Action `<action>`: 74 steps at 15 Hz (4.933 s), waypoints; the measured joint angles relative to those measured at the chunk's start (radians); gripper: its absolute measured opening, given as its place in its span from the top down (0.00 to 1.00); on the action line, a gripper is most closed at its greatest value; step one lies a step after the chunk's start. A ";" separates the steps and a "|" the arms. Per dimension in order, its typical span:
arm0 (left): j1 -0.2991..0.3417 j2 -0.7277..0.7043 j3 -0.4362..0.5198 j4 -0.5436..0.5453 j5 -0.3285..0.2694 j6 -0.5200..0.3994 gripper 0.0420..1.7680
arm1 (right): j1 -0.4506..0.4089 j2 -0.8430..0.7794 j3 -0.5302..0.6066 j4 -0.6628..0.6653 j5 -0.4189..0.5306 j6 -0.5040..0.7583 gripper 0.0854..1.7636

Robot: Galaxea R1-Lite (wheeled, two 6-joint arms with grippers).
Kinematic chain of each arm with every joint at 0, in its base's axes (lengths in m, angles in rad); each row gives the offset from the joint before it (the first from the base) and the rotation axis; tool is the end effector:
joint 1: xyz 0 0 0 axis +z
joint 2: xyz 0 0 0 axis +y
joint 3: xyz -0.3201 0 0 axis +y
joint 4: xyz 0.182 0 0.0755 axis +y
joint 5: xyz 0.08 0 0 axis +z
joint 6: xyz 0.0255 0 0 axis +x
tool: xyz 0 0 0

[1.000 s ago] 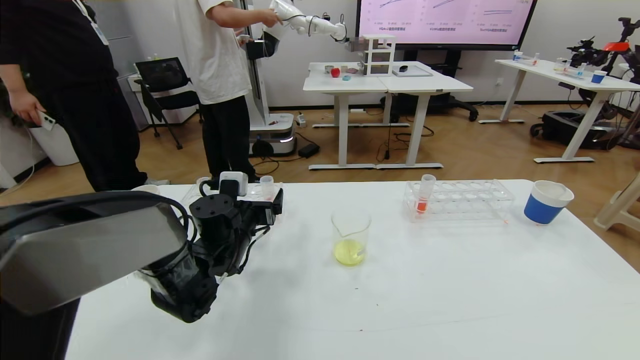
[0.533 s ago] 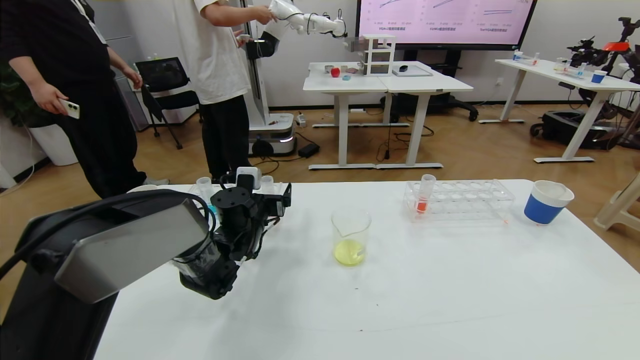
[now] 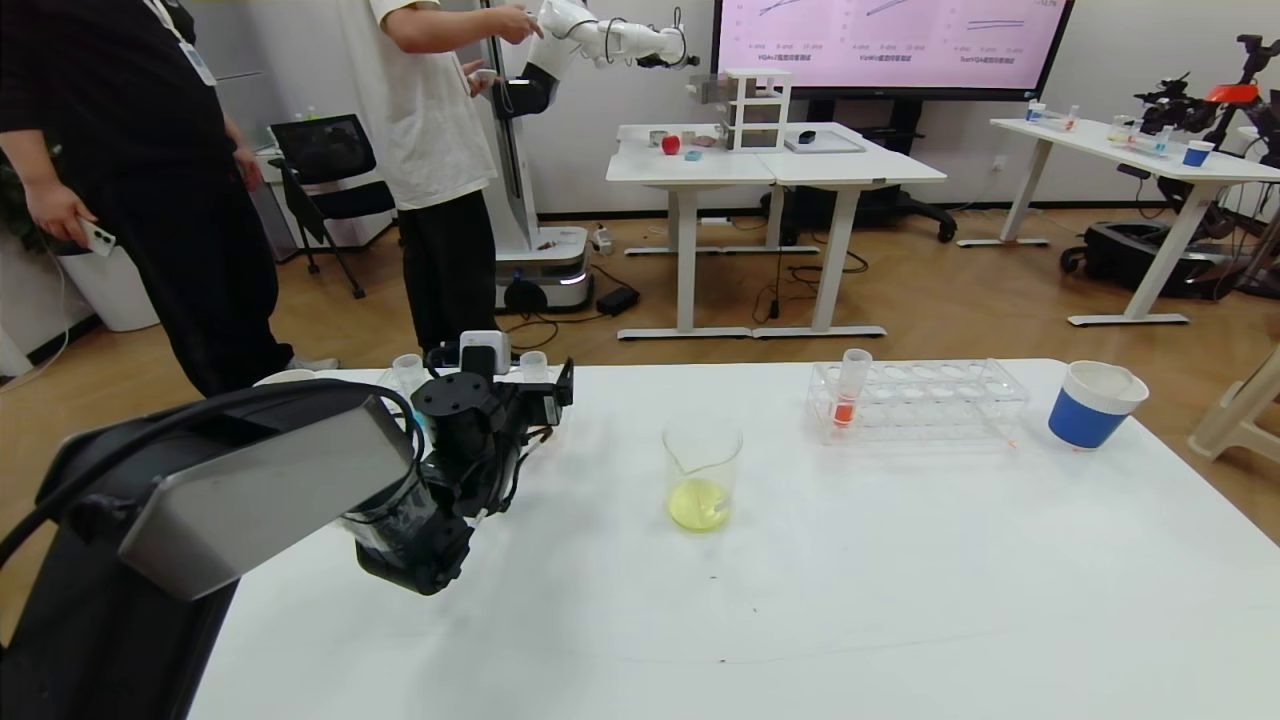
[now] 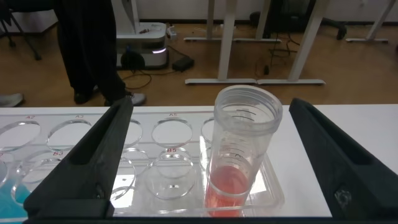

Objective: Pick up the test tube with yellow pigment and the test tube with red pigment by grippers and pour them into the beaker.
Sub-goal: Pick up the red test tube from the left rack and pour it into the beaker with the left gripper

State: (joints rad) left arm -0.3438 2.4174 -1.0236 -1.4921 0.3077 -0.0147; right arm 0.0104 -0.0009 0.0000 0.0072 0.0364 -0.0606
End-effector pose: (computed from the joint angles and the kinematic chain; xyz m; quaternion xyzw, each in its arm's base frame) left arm 0.4262 -0.1444 0.0564 -0.0231 -0.0464 -0.0184 0.9985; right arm -0.0327 0.0006 0.0747 -0.0302 0.0024 0.0235 0.9993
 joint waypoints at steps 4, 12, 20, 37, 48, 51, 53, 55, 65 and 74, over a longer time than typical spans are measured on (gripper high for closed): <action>-0.001 0.001 0.001 0.000 -0.010 -0.003 0.42 | 0.000 0.000 0.000 0.000 0.000 0.000 0.02; -0.001 -0.006 0.002 0.001 -0.015 0.006 0.74 | 0.000 0.000 0.000 0.000 0.000 0.000 0.02; 0.001 -0.181 -0.015 0.206 -0.041 0.017 0.74 | 0.000 0.000 0.000 0.000 0.000 0.000 0.02; -0.173 -0.380 0.016 0.274 -0.400 0.444 0.74 | 0.000 0.000 0.000 0.000 0.000 0.000 0.02; -0.196 -0.322 0.039 0.214 -0.652 0.840 0.74 | 0.000 0.000 0.000 0.000 0.000 0.000 0.02; -0.172 -0.284 0.029 0.207 -0.774 1.001 0.74 | 0.000 0.000 0.000 0.000 0.000 0.000 0.02; -0.157 -0.254 0.011 0.206 -0.831 1.068 0.74 | 0.000 0.000 0.000 0.000 0.000 0.000 0.02; -0.156 -0.231 -0.014 0.208 -0.842 1.106 0.74 | 0.000 0.000 0.000 0.000 0.000 0.000 0.02; -0.130 -0.189 -0.106 0.274 -0.929 1.363 0.74 | 0.000 0.000 0.000 0.000 0.000 0.000 0.02; -0.127 -0.151 -0.133 0.276 -0.936 1.511 0.74 | 0.000 0.000 0.000 0.000 0.000 0.000 0.02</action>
State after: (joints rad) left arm -0.4713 2.2660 -1.1568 -1.2157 -0.6281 1.4962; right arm 0.0104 -0.0009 0.0000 0.0077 0.0364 -0.0604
